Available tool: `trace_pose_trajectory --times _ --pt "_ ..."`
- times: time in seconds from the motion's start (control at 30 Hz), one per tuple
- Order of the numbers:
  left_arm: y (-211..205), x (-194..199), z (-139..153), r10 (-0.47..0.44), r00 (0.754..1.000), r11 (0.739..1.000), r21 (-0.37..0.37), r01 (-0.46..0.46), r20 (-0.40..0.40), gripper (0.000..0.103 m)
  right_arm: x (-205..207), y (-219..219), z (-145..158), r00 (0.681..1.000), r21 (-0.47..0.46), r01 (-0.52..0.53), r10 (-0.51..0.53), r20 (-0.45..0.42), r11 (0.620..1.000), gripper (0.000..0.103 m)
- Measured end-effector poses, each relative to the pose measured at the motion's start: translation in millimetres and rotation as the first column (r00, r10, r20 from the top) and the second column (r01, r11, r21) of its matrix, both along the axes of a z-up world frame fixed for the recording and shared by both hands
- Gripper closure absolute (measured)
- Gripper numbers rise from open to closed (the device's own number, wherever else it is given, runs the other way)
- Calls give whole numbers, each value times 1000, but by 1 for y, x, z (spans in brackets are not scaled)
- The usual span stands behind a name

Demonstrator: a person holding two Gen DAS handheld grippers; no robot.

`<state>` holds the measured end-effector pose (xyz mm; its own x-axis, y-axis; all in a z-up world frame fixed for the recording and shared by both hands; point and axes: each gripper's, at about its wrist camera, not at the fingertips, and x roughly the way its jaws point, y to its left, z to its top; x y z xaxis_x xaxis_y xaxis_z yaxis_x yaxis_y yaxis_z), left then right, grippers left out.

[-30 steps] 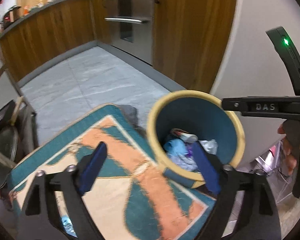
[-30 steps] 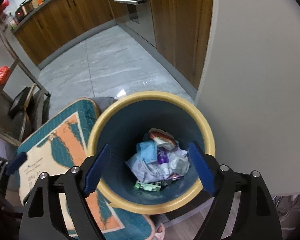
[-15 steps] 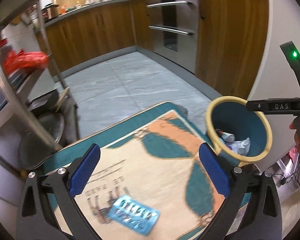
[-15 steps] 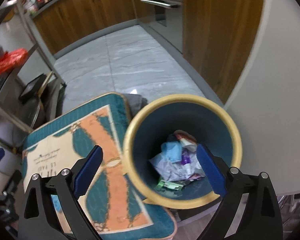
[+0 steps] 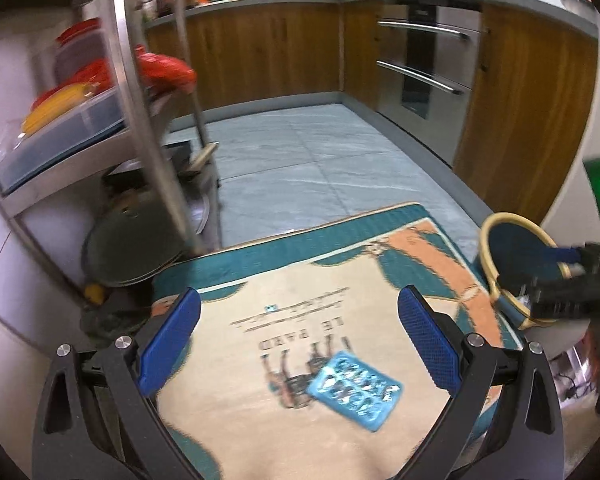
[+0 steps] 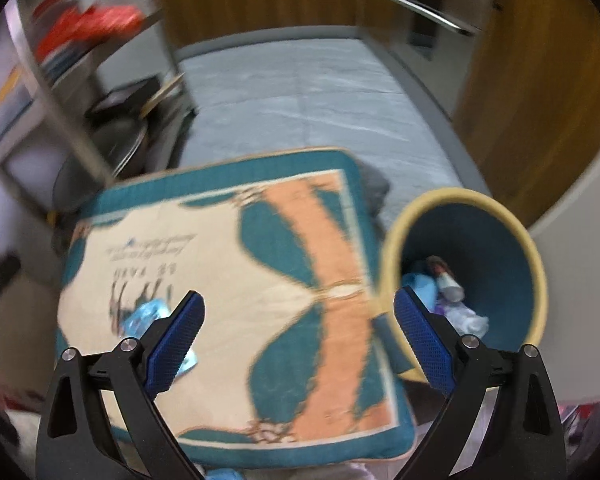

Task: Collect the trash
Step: 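Lower the right tool onto the blue blister pack and grasp it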

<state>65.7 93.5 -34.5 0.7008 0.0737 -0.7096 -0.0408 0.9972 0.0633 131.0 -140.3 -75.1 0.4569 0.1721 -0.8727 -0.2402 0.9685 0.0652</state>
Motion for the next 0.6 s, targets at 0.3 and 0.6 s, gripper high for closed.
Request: trace_pose_trajectory --times 0.3,0.6 --pt "49 -9 -10 94 995 995 -13 -95 -42 6 -35 103 -63 975 -66 -206 200 -93 976 8" --pt "73 -6 -22 108 991 993 -29 -111 -84 6 -43 155 -114 901 -131 -427 408 -148 895 8"
